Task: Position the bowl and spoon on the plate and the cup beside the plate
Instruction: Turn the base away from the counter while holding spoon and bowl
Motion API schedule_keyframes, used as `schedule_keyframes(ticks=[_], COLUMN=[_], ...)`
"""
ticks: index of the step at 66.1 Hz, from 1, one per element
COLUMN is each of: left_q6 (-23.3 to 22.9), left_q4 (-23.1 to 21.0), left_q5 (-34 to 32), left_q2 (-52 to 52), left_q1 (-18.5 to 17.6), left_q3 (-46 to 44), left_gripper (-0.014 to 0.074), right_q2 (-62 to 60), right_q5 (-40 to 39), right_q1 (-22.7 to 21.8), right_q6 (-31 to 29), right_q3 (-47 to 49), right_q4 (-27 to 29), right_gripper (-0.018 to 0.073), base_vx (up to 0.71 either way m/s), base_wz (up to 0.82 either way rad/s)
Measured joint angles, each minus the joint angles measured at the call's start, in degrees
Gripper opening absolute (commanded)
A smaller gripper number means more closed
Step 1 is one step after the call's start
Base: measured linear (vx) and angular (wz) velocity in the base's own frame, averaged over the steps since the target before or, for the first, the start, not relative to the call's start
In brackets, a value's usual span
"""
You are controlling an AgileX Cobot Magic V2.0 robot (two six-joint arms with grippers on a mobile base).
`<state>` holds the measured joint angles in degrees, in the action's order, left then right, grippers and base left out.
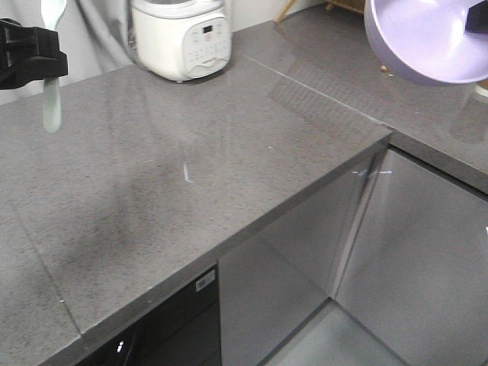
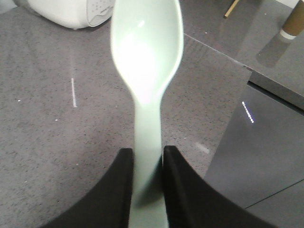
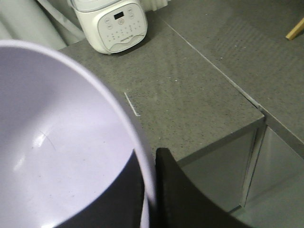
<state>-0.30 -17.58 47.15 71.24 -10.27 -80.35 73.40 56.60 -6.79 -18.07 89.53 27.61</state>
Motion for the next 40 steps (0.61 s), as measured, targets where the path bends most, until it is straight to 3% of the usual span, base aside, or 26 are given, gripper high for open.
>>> schedule_keyframes(ticks=[40], left_q6=[0.0], left_q4=[0.0], left_q5=[0.0], left_q2=[0.0], left_q1=[0.0], left_q3=[0.0], left_gripper=[-0.0007], right_q2=[0.0], right_q5=[0.0], right_q1=[0.0], right_q6=[0.0], right_q3=[0.0], right_q4=[0.0], right_gripper=[-0.001], base_vx=[-0.02], base_wz=[-0.33])
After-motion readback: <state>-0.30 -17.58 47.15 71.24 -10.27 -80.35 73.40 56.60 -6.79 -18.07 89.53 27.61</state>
